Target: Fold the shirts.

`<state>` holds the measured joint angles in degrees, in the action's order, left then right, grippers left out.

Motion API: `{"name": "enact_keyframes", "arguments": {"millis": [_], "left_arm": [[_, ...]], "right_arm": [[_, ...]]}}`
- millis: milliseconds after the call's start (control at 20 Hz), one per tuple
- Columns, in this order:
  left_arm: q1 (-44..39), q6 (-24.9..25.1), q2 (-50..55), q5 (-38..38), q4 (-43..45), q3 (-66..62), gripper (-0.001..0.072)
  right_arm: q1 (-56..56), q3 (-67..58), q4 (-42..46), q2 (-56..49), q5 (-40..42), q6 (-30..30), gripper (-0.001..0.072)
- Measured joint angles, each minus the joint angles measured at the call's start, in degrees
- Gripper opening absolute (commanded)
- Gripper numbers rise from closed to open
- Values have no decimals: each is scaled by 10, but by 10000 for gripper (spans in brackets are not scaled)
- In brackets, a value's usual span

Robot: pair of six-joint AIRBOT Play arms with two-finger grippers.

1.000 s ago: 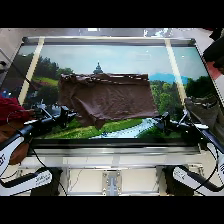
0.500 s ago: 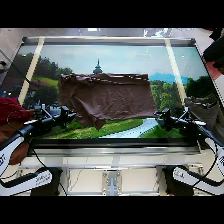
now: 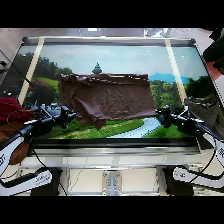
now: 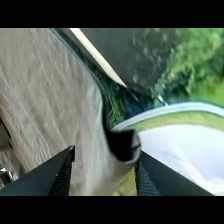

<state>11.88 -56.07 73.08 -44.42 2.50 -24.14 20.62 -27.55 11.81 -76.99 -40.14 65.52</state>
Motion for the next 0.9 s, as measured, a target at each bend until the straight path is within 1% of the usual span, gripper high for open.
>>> {"name": "enact_keyframes", "arguments": {"millis": [50, 100, 200, 350, 450, 550, 700, 800, 900], "left_arm": [[0, 0, 0, 0, 0, 0, 19], [0, 0, 0, 0, 0, 0, 19], [0, 0, 0, 0, 0, 0, 18], [5, 2, -7, -9, 0, -1, 17], [23, 12, -31, -32, 1, -2, 16], [60, 24, -82, -69, 2, -4, 16], [148, 28, -202, -136, 3, -20, 16], [222, 7, -299, -169, 3, -51, 15], [292, -16, -384, -189, 8, -115, 15]], "right_arm": [[-7, -10, 2, -6, 10, -3, 133], [-16, -20, 6, -14, 15, -4, 20], [-35, -38, 12, -25, 18, -7, 16], [-50, -68, 11, -21, -22, -39, 13], [-55, -100, 15, 6, -61, -62, 13], [-57, -142, 35, 55, -101, -75, 14], [-59, -230, 109, 163, -176, -75, 15], [-59, -299, 180, 247, -224, -53, 14], [-59, -370, 265, 330, -253, -20, 10]]}}
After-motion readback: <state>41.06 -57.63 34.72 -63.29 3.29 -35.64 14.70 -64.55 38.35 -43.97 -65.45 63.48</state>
